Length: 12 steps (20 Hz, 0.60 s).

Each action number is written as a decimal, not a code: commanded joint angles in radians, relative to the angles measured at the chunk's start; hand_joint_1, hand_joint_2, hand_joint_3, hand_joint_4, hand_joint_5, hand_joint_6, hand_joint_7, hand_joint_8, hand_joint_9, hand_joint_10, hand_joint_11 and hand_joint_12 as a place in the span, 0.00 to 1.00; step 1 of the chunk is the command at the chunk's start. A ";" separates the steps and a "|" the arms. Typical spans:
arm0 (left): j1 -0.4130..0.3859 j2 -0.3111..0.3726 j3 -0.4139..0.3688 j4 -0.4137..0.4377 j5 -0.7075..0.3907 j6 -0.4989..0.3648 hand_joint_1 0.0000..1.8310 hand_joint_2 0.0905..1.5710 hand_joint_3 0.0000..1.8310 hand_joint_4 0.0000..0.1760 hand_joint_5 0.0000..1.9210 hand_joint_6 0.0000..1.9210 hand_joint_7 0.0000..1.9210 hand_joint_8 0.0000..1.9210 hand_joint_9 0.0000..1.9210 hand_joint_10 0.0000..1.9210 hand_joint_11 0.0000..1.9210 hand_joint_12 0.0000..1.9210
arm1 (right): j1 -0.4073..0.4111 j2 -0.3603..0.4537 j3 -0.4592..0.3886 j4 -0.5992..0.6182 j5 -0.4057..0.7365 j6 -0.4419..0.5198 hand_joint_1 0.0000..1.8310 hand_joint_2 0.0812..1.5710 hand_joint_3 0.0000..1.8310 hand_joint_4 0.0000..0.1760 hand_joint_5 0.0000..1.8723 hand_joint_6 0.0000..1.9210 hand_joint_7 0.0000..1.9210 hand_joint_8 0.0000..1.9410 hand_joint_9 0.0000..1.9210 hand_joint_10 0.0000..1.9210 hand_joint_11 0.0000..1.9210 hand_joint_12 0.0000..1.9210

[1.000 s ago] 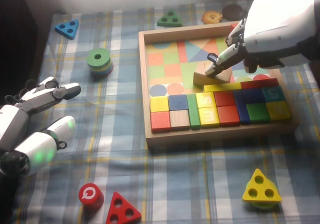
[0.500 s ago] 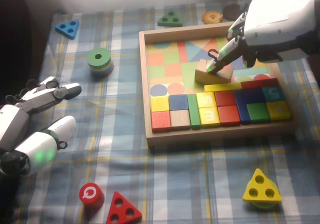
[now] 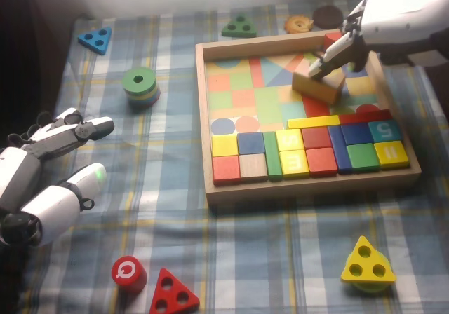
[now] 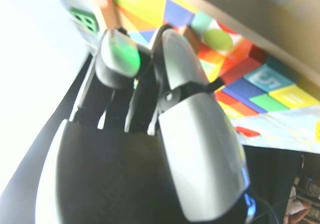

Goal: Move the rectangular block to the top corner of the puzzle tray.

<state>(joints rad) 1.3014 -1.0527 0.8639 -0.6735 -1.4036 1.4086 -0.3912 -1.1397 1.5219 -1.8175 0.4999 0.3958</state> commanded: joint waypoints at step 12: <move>-0.017 0.024 -0.001 0.040 -0.094 0.001 0.40 0.87 0.00 0.50 0.30 0.00 0.07 0.00 0.03 0.00 0.00 0.00 | -0.002 -0.004 0.054 -0.030 -0.073 -0.007 0.92 0.73 0.00 0.00 0.26 0.00 0.60 1.00 0.72 1.00 0.77 1.00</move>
<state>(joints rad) 1.2926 -1.0363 0.8631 -0.6716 -1.3861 1.4132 -0.3912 -1.1408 1.5707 -1.8290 0.4610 0.3977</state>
